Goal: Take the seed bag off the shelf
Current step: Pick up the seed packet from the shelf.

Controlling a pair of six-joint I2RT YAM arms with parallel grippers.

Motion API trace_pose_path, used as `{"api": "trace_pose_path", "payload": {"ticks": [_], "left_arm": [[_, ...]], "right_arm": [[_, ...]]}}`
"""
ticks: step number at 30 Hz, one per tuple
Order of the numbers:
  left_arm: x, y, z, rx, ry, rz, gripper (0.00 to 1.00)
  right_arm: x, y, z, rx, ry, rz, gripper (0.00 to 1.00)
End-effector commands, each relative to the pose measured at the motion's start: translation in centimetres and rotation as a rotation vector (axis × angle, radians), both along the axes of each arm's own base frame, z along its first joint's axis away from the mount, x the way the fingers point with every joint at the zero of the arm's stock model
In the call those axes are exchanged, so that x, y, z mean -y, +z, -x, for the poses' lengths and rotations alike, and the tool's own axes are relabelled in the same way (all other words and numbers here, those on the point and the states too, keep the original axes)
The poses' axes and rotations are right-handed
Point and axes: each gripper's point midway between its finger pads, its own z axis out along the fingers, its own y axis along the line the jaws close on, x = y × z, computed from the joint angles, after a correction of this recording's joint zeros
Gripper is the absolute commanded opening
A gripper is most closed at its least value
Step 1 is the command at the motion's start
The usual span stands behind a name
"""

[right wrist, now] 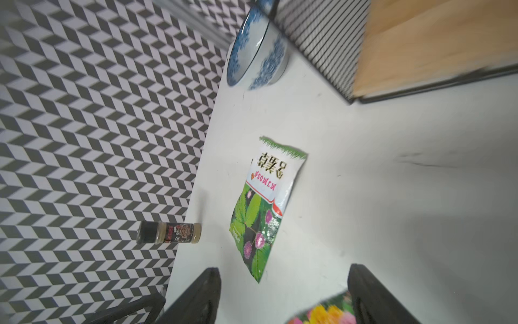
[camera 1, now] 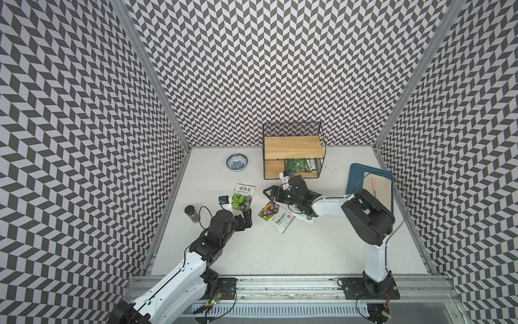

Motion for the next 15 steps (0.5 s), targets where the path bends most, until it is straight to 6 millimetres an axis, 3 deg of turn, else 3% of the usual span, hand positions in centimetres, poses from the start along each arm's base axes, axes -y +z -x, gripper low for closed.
{"api": "trace_pose_path", "payload": {"ticks": [1,6,15], "left_arm": [[-0.2,0.4,-0.2,0.017,0.009,0.004,1.00],[-0.1,0.4,-0.2,0.017,0.006,0.004,1.00],[0.1,0.2,-0.4,0.009,-0.004,-0.003,1.00]], "right_arm": [[5.1,1.6,-2.3,0.028,-0.185,-0.050,0.77],[10.1,2.0,-4.9,0.013,-0.313,-0.117,0.76],[13.5,2.3,-10.0,0.019,-0.452,-0.175,0.72]]}}
